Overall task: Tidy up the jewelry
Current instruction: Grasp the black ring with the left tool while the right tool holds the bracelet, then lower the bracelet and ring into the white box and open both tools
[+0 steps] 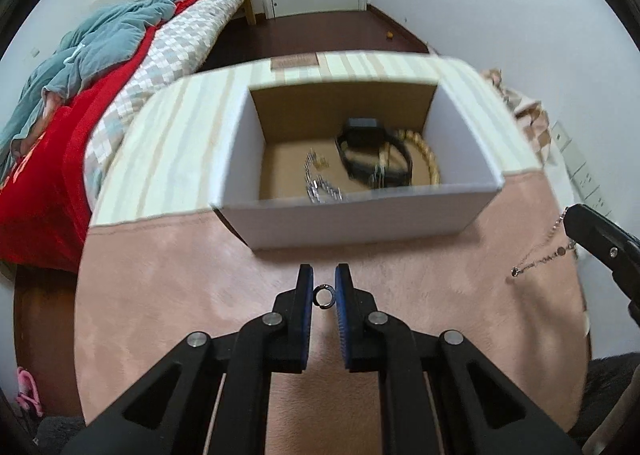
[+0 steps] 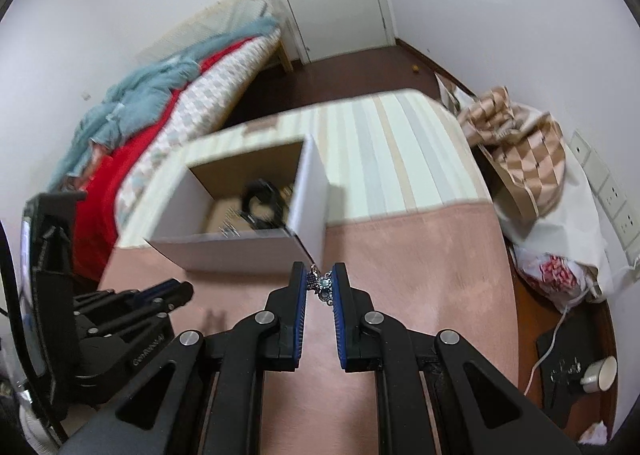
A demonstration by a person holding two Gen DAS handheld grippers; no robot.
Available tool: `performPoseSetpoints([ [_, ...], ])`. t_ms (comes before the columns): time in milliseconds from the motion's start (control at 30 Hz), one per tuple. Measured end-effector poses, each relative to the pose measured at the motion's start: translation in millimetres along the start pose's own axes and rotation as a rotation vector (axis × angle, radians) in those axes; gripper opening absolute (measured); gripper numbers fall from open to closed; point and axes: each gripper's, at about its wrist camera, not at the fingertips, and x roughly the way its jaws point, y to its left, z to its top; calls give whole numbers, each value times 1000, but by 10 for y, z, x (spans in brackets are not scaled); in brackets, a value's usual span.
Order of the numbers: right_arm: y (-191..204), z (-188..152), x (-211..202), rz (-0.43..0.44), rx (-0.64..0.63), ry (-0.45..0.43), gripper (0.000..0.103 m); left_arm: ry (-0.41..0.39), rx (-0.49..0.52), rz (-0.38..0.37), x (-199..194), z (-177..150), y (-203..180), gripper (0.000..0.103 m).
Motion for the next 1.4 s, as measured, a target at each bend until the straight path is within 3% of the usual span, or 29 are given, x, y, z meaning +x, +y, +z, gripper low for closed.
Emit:
performPoseSetpoints([
  [233, 251, 535, -389, 99, -29, -87, 13, -63, -37, -72, -401, 471, 226, 9],
  [400, 457, 941, -369, 143, -81, -101, 13, -81, -32, -84, -406, 835, 327, 9],
  [567, 605, 1193, -6, 130, -139, -45, 13, -33, -13, -71, -111, 1112, 409, 9],
  [733, 623, 1263, 438, 107, -161, 39, 13, 76, 2, -82, 285, 1273, 456, 10],
  [933, 561, 1305, 883, 103, -149, 171, 13, 157, -17, -29, 484, 1349, 513, 14],
  [1067, 531, 1323, 1005, 80, -144, 229, 14, 140, -47, 3, 434, 1350, 578, 34],
  [1133, 507, 1320, 992, 61, -143, 229, 22, 122, -75, 12, 381, 1343, 641, 49],
  [1200, 467, 1320, 949, 56, -127, 225, 57, 105, -92, 36, 335, 1335, 690, 73],
  [1233, 445, 1316, 908, 42, -121, 216, 63, 91, -102, 48, 297, 1310, 715, 74],
  [1333, 400, 1279, 822, 4, -116, 208, 66, 77, -117, 79, 250, 1240, 759, 76],
  [1400, 356, 1218, 800, -39, -105, 226, 67, 77, -119, 89, 245, 1176, 775, 101],
])
